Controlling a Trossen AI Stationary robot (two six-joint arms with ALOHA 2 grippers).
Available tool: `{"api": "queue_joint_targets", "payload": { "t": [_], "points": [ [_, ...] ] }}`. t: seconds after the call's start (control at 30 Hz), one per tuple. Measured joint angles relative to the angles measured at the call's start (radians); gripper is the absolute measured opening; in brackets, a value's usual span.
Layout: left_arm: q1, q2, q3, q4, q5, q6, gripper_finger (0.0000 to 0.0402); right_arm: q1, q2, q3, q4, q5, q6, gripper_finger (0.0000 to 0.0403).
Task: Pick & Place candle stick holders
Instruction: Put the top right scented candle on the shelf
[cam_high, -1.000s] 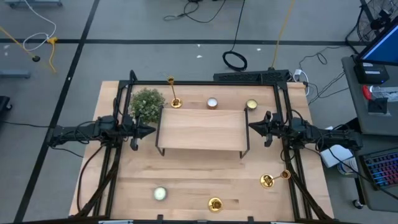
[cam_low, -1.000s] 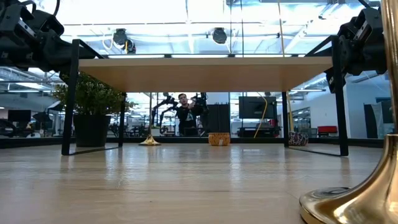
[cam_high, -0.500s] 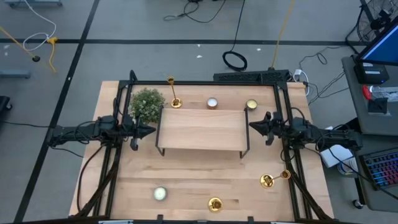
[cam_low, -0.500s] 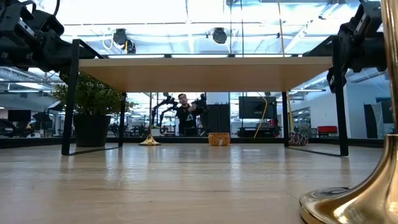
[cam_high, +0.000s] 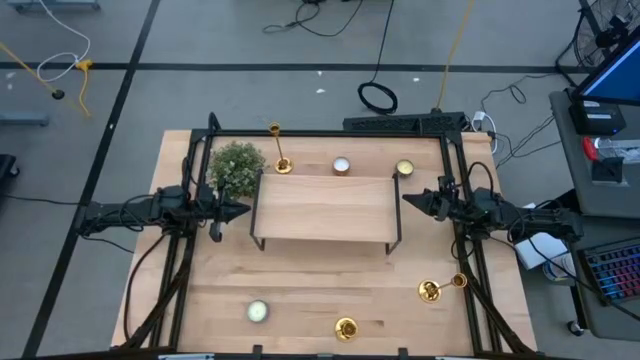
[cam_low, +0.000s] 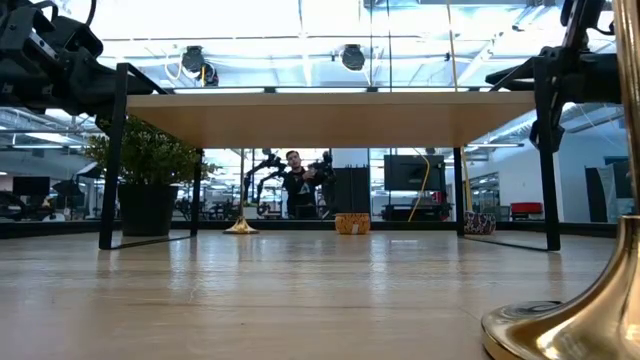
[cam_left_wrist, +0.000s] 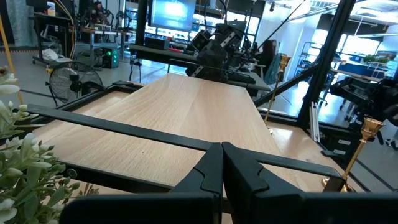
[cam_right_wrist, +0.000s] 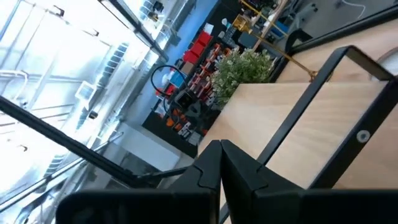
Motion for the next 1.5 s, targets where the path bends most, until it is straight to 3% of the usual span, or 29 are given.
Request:
{"api": "queue_joint_targets", "payload": {
  "t": [0.2,0.4,0.5,0.73,0.9,1.0,1.13,1.27,1.4,1.5],
  "points": [
    [0.000,0.000,0.000,0.001,-0.020,0.001,0.0008,0.000,0.000,0.000,0.010,0.087,0.017,0.0004],
    [0.003,0.000,-0.001,0.043,-0.216,-0.005,0.0008,0.000,0.000,0.000,0.017,0.177,0.110,0.0004],
    [0.003,0.000,-0.002,0.139,-0.281,-0.045,0.0008,0.000,0.000,0.000,0.030,0.234,0.142,0.0004],
    [0.003,0.000,-0.002,0.469,-0.286,-0.355,0.0008,0.000,0.000,0.000,0.092,0.278,0.136,0.0004],
    [0.003,0.000,-0.001,0.660,-0.281,-0.802,0.0008,0.000,0.000,0.000,0.155,0.276,0.136,0.0004],
    [0.003,0.000,-0.001,0.718,-0.256,-0.966,0.0008,0.000,0.000,0.000,0.215,0.275,0.135,0.0004],
    [0.003,0.000,0.003,0.824,-0.227,-0.956,0.0008,0.000,0.000,0.000,0.300,0.276,0.098,0.0004],
    [0.002,0.001,0.077,0.831,-0.209,-0.849,0.0008,0.000,0.000,0.000,0.379,0.277,0.045,0.0004],
    [0.002,0.067,0.260,0.707,-0.133,-0.654,0.0008,0.000,0.000,0.000,0.429,0.277,0.003,0.0004],
    [0.002,0.186,0.448,0.564,-0.052,-0.523,0.0008,0.000,0.000,0.000,0.441,0.277,-0.004,0.0004]
  ]
}}
